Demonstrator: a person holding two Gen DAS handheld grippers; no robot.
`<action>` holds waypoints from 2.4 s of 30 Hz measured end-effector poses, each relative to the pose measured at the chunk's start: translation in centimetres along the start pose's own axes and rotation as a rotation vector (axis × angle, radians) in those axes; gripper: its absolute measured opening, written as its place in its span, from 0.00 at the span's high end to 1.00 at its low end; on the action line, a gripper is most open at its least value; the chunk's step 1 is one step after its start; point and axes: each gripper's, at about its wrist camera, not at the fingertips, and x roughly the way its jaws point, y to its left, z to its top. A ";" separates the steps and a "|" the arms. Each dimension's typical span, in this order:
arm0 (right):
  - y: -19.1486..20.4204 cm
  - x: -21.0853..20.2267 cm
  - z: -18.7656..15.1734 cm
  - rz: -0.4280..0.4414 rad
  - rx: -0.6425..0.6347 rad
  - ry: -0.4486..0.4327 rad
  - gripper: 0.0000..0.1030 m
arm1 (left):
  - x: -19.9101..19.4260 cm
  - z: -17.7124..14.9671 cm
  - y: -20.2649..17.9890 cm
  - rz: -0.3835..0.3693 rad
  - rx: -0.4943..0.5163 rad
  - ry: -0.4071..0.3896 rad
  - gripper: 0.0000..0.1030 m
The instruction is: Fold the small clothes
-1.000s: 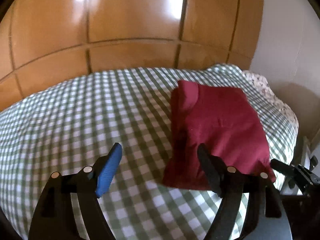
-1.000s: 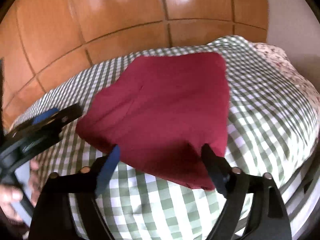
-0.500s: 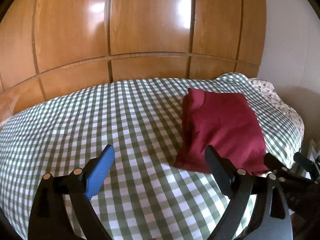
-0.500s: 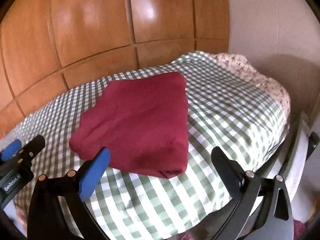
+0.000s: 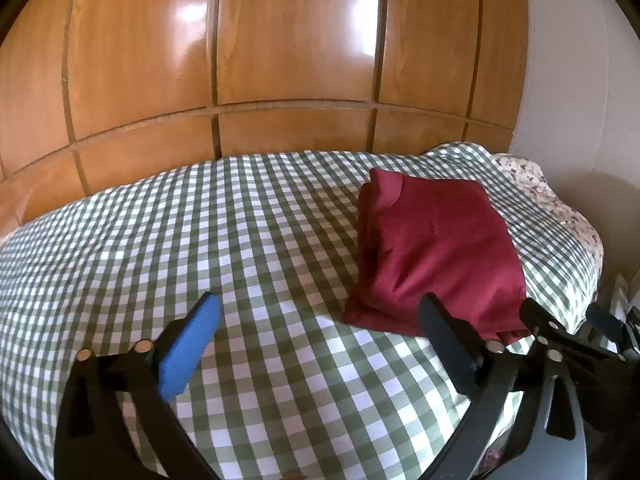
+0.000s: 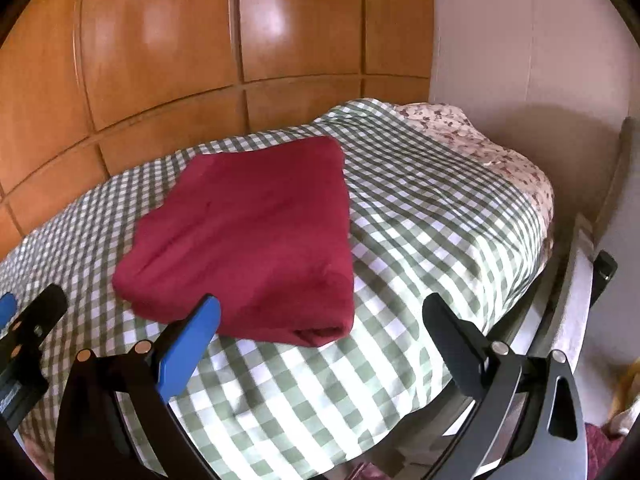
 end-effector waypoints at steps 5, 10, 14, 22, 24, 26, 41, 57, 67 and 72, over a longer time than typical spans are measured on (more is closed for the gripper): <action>0.4 0.6 0.9 -0.001 -0.004 0.003 0.02 | 0.7 -0.1 0.0 -0.024 -0.005 0.027 0.04; 0.9 1.2 0.8 0.017 -0.012 0.033 0.02 | 1.6 0.1 0.4 -0.030 -0.032 0.061 0.04; 1.0 1.5 0.6 0.015 -0.010 0.041 0.02 | 2.2 -0.1 0.3 -0.016 -0.030 0.086 0.04; 1.7 1.6 0.4 0.042 -0.041 0.038 0.02 | 1.7 -0.1 0.1 -0.001 -0.017 0.060 0.04; 1.8 1.5 0.3 0.047 -0.048 0.035 0.02 | 1.7 0.0 0.1 0.006 -0.020 0.058 0.04; 1.9 1.5 0.2 0.049 -0.053 0.030 0.02 | 1.5 0.0 0.2 0.014 -0.020 0.052 0.04; 1.8 1.1 0.1 0.060 -0.048 0.019 0.02 | 0.9 0.0 -0.2 0.011 -0.012 0.039 0.04; 2.5 0.6 -0.1 0.078 -0.072 -0.001 0.02 | -0.1 0.1 0.1 0.030 -0.013 0.015 0.04; 2.3 0.7 0.0 0.082 -0.065 0.003 0.02 | -0.3 0.1 -0.1 0.027 -0.005 0.007 0.04; 2.1 0.9 -0.1 0.086 -0.060 0.011 0.02 | -0.3 0.2 -0.1 0.024 -0.005 0.007 0.04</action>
